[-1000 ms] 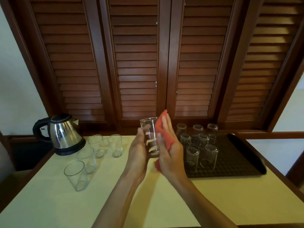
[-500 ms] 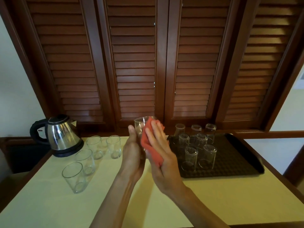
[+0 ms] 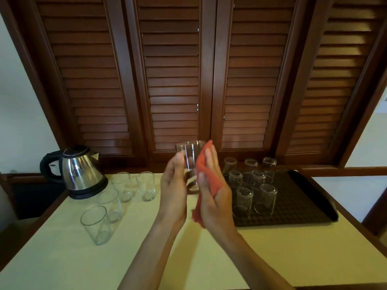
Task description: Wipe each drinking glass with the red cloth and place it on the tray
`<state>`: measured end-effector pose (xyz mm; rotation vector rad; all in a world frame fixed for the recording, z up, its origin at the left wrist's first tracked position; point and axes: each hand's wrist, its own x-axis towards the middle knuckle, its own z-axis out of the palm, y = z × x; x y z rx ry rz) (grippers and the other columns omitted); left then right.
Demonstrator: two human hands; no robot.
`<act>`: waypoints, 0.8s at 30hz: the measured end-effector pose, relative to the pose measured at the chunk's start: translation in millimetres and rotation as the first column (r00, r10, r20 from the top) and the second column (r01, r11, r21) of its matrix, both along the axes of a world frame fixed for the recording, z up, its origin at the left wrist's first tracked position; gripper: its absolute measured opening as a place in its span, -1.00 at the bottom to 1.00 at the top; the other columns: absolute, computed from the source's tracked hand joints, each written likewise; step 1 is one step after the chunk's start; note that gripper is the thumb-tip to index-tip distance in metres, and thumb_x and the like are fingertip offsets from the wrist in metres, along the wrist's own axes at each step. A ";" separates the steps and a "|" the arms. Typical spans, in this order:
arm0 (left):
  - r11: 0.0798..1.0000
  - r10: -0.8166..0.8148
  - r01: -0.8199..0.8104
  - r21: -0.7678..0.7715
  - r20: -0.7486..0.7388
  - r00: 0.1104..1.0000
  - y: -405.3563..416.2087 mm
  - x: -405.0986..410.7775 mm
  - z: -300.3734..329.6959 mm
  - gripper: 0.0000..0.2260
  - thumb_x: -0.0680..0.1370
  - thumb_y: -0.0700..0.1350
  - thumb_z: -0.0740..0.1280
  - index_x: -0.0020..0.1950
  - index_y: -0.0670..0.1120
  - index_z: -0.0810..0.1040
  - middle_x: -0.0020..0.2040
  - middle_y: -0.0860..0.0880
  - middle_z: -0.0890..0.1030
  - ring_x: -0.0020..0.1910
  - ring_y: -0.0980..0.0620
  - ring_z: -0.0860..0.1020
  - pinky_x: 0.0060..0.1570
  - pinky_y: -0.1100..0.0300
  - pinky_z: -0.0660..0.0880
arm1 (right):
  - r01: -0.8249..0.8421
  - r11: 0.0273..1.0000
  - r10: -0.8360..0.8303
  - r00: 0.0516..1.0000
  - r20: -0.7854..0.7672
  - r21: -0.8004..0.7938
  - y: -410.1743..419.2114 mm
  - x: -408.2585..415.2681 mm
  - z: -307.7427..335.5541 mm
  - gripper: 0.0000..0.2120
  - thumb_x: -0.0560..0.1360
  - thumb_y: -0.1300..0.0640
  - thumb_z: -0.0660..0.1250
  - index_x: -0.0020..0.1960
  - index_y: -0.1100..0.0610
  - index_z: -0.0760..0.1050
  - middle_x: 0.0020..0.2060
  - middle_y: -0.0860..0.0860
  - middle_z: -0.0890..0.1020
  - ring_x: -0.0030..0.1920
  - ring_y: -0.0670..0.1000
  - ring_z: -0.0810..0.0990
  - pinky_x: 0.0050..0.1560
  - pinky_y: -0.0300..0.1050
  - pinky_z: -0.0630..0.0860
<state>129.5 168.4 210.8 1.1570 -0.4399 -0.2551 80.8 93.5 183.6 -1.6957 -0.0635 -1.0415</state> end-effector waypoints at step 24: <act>0.992 -0.124 0.123 0.022 0.024 0.992 -1.8 -10.3 -13.7 -0.59 0.63 0.17 0.17 0.40 0.08 0.56 0.27 -0.01 0.69 0.30 0.05 0.63 0.24 0.06 0.59 | 0.005 0.996 -0.007 1.000 -0.020 -0.093 -6.2 0.7 4.0 -0.51 0.70 0.12 0.17 0.58 -0.06 0.12 0.61 -0.18 0.13 0.59 -0.13 0.15 0.56 -0.06 0.24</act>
